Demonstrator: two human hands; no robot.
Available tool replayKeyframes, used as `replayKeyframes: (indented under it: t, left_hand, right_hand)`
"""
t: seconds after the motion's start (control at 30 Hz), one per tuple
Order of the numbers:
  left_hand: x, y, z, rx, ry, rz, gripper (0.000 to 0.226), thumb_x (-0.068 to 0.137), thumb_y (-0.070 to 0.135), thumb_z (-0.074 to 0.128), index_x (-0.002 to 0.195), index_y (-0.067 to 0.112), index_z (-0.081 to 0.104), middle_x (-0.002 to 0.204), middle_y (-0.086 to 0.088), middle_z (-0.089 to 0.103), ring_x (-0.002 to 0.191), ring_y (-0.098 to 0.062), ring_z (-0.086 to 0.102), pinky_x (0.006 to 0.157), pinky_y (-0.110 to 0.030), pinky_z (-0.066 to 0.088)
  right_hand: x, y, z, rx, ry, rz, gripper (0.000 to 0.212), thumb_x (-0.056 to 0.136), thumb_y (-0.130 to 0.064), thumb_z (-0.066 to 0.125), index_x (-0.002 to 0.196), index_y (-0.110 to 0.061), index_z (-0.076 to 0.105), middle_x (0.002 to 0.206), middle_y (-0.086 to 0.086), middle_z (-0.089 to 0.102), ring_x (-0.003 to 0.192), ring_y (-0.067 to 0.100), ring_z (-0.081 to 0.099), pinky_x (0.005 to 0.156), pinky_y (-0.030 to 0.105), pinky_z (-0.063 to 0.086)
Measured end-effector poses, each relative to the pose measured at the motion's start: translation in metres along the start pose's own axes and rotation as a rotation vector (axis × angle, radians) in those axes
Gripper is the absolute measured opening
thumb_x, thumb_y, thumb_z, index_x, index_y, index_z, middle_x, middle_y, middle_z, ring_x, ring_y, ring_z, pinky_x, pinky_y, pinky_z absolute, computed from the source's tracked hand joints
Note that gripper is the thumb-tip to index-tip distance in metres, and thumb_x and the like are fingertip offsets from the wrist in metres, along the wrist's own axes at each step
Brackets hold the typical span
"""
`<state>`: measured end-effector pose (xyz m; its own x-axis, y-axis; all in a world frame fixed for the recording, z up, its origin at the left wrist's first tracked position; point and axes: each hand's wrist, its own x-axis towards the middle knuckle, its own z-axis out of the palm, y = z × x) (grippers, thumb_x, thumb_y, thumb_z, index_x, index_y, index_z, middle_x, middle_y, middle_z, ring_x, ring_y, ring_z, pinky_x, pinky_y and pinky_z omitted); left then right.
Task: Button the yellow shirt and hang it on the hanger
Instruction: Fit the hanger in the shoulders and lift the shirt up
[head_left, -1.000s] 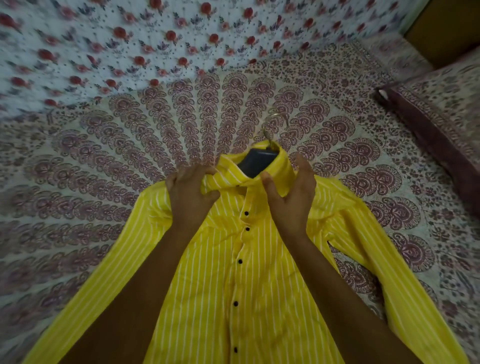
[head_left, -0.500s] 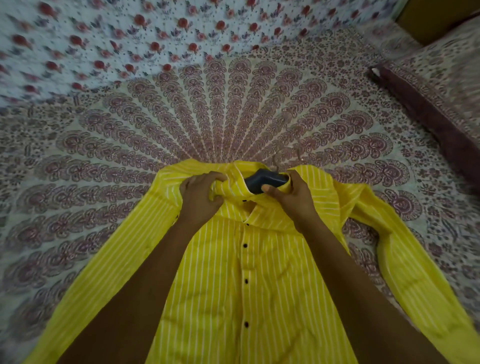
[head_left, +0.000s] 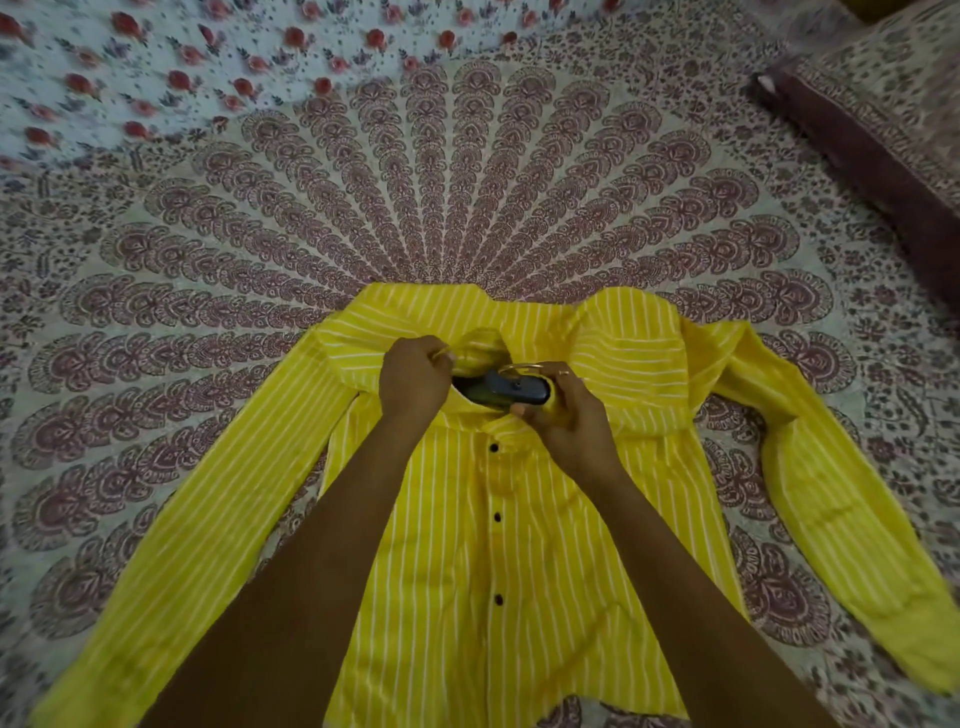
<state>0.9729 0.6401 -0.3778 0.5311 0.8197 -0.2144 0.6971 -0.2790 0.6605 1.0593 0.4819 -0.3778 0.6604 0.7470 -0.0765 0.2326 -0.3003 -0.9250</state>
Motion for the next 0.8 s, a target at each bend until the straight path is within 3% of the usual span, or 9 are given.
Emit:
replayKeyframes:
  t: [0.1,0.17,0.27,0.37,0.43,0.53,0.63,0.73,0.8]
  left_hand:
    - [-0.001,-0.004,-0.018,-0.256,-0.096,-0.042,0.018,0.091,0.012,0.054,0.076,0.011,0.063,0.066,-0.005,0.054,0.065,-0.017,0.048,0.063,-0.030,0.033]
    - [-0.003,-0.006,-0.029,-0.462,-0.222,-0.109,0.022,0.094,0.012,0.050,0.077,0.020,0.060,0.068,-0.003,0.052,0.064,-0.014,0.046,0.061,-0.029,0.035]
    - [0.000,-0.014,-0.037,-0.520,-0.337,-0.216,0.021,0.096,0.015,0.046,0.087,0.025,0.061,0.080,-0.005,0.059,0.075,-0.019,0.053,0.068,-0.032,0.041]
    - [0.004,-0.015,-0.030,-0.528,-0.304,-0.240,0.020,0.096,0.019,0.047,0.083,0.025,0.062,0.082,-0.004,0.057,0.084,-0.020,0.050,0.073,-0.032,0.039]
    - [0.005,-0.012,-0.024,-0.565,-0.269,-0.253,0.022,0.095,0.018,0.048,0.079,0.023,0.062,0.081,-0.003,0.057,0.086,-0.020,0.050,0.076,-0.032,0.041]
    - [0.007,-0.010,-0.017,-0.659,-0.210,-0.358,0.022,0.094,0.018,0.050,0.076,0.020,0.062,0.084,-0.002,0.062,0.099,-0.022,0.053,0.092,-0.042,0.042]
    - [0.012,-0.008,-0.015,-0.653,-0.174,-0.381,0.015,0.092,0.020,0.055,0.080,0.015,0.064,0.105,-0.016,0.064,0.109,-0.028,0.055,0.103,-0.050,0.038]
    - [0.016,-0.001,-0.010,-0.648,-0.183,-0.349,0.017,0.090,0.019,0.057,0.076,0.017,0.065,0.091,-0.012,0.065,0.100,-0.025,0.057,0.097,-0.046,0.044]
    - [0.018,0.004,-0.005,-0.647,-0.197,-0.337,0.020,0.090,0.018,0.057,0.071,0.020,0.064,0.080,-0.006,0.063,0.094,-0.022,0.056,0.088,-0.041,0.045]
  right_hand:
    - [0.000,-0.001,0.002,0.013,-0.012,0.015,0.032,0.074,-0.026,0.064,0.103,-0.028,0.050,0.096,-0.027,0.053,0.089,-0.013,0.050,0.101,0.059,0.034]
    - [0.001,0.000,0.003,0.012,-0.019,0.027,0.033,0.076,-0.026,0.059,0.108,-0.020,0.052,0.098,-0.024,0.053,0.098,-0.002,0.050,0.105,0.059,0.030]
    - [0.004,0.001,0.005,0.032,-0.015,0.075,0.036,0.078,-0.027,0.050,0.112,-0.016,0.054,0.100,-0.017,0.054,0.109,0.017,0.049,0.109,0.053,0.028]
    - [0.006,-0.003,0.005,0.076,0.076,0.092,0.031,0.078,-0.034,0.044,0.101,-0.018,0.059,0.085,-0.014,0.058,0.080,0.004,0.053,0.086,0.033,0.042]
    - [0.011,-0.004,0.006,0.058,0.221,0.108,0.030,0.078,-0.031,0.046,0.092,-0.012,0.064,0.083,0.000,0.063,0.073,0.004,0.053,0.070,0.026,0.040]
    - [0.016,-0.001,0.003,-0.082,0.353,0.118,0.032,0.078,-0.027,0.052,0.089,-0.002,0.068,0.090,0.013,0.063,0.082,0.023,0.057,0.072,0.029,0.040]
    - [0.020,0.002,-0.009,-0.145,0.332,0.167,0.028,0.082,-0.027,0.055,0.093,-0.006,0.070,0.092,0.015,0.066,0.083,0.028,0.061,0.074,0.035,0.044]
    - [0.029,0.000,-0.025,0.079,0.263,0.309,0.014,0.081,-0.023,0.057,0.076,-0.016,0.068,0.072,0.006,0.063,0.071,0.020,0.057,0.069,0.034,0.044]
    - [0.037,-0.007,-0.034,0.304,0.196,0.496,0.022,0.087,-0.010,0.055,0.068,-0.019,0.063,0.067,0.005,0.058,0.067,0.018,0.054,0.067,0.032,0.045]
